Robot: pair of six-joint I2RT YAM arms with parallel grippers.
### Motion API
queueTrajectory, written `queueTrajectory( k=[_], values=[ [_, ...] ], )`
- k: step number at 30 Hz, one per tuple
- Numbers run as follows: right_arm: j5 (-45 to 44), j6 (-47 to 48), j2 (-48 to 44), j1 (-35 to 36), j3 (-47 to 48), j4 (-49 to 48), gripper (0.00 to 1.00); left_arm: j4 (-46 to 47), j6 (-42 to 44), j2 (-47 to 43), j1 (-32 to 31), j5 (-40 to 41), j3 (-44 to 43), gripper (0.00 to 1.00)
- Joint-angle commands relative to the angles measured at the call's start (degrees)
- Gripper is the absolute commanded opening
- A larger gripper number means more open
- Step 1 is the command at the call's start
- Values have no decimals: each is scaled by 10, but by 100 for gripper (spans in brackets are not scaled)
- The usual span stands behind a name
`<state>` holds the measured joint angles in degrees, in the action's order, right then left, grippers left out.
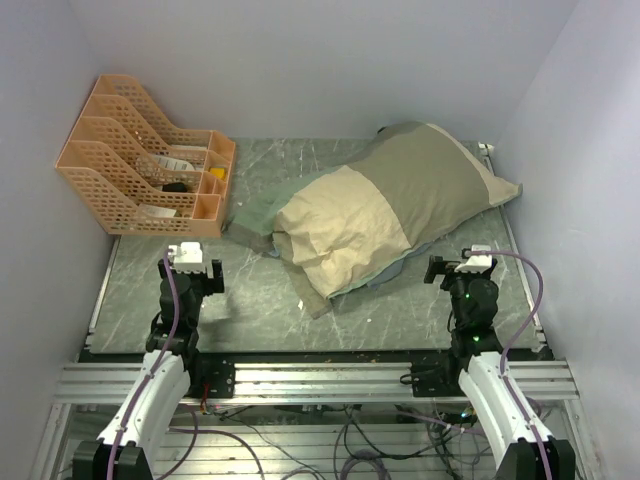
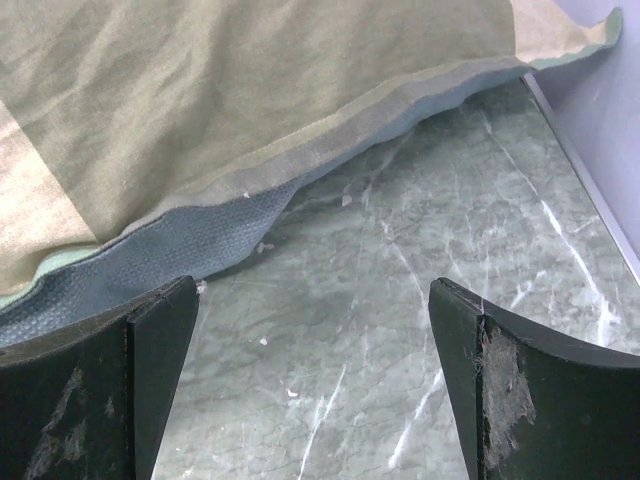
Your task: Remove the pillowcase from the pillow
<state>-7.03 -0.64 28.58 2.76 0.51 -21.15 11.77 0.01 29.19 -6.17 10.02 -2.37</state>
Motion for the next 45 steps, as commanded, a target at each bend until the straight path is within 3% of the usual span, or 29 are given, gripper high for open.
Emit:
queueTrajectory(
  k=[1,8,12,15,18,21,23,24,26,28,31,37,41,45],
  values=[
    [-1,1,-14,4,-43,-7,100,29,-7,-3,-2,5,-14,98],
    [4,-1,8,4,-40,-19,100,31,-7,-1,-2,5,-15,98],
    [-43,-15,-15,4,-15,18,100,14,0,10,-2,-11,-44,98],
    [-44,-34,-24,4,72,106,100,-80,29,58,-2,-26,-154,98],
    [-166,-190,-19,4,167,161,100,-211,96,144,-2,-4,-325,98],
    [-286,-328,-13,4,224,161,100,-427,163,224,3,-21,-496,98],
    [-330,-417,-7,4,269,238,100,-536,180,260,21,-49,-588,98],
    [-301,-439,0,4,271,228,100,-581,186,271,34,-71,-619,98],
    [-88,-305,22,4,258,125,100,-635,191,277,48,-100,-665,98],
    [90,-293,56,4,259,62,100,-659,187,271,50,-122,-684,98],
    [169,-268,109,49,290,64,100,-702,188,268,50,-142,-704,98],
    [20,-38,177,345,326,155,100,-787,231,260,50,-101,-687,98],
    [-112,116,209,543,276,112,100,-799,259,236,53,-82,-662,98],
    [-152,254,284,614,258,85,100,-793,257,238,53,-87,-663,98]
  ],
)
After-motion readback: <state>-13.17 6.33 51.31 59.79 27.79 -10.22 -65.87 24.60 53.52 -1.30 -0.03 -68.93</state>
